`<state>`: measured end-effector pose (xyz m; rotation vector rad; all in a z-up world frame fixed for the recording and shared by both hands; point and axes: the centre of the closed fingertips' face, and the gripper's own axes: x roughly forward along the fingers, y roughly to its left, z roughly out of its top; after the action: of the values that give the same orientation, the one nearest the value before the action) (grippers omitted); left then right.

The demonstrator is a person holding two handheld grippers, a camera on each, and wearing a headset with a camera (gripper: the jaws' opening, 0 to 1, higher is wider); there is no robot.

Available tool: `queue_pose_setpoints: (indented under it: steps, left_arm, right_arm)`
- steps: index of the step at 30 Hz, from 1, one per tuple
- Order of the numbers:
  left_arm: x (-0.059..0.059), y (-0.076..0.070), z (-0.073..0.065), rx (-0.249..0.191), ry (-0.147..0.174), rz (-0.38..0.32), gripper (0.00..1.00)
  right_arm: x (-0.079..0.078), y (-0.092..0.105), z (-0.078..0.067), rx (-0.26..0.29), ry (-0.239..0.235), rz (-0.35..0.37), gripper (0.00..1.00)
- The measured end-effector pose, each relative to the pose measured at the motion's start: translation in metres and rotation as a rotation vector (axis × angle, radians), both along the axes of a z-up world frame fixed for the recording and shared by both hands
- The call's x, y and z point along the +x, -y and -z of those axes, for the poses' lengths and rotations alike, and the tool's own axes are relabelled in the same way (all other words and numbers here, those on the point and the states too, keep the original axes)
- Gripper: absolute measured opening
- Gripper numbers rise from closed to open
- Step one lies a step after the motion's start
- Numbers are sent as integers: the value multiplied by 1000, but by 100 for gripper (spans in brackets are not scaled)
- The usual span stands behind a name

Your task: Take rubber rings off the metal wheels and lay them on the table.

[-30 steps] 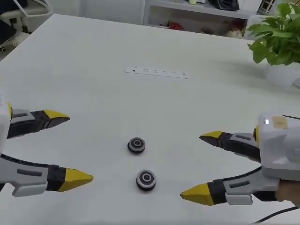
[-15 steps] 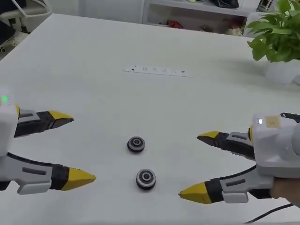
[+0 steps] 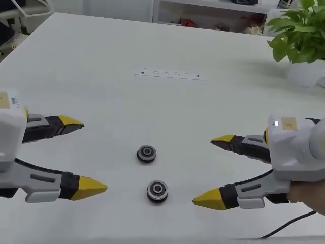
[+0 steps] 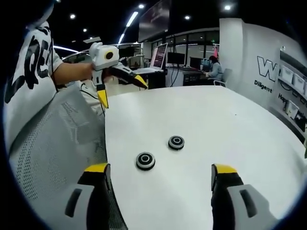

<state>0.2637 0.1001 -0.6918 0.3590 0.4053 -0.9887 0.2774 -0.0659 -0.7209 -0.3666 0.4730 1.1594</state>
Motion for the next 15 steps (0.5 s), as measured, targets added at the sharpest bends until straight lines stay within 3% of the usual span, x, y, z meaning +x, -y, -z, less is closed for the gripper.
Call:
queue_pose_setpoints:
  steps: [15]
  left_arm:
    - [9, 15, -1, 11, 3, 45, 79]
  right_arm:
    - [5, -6, 1, 11, 20, -35, 80]
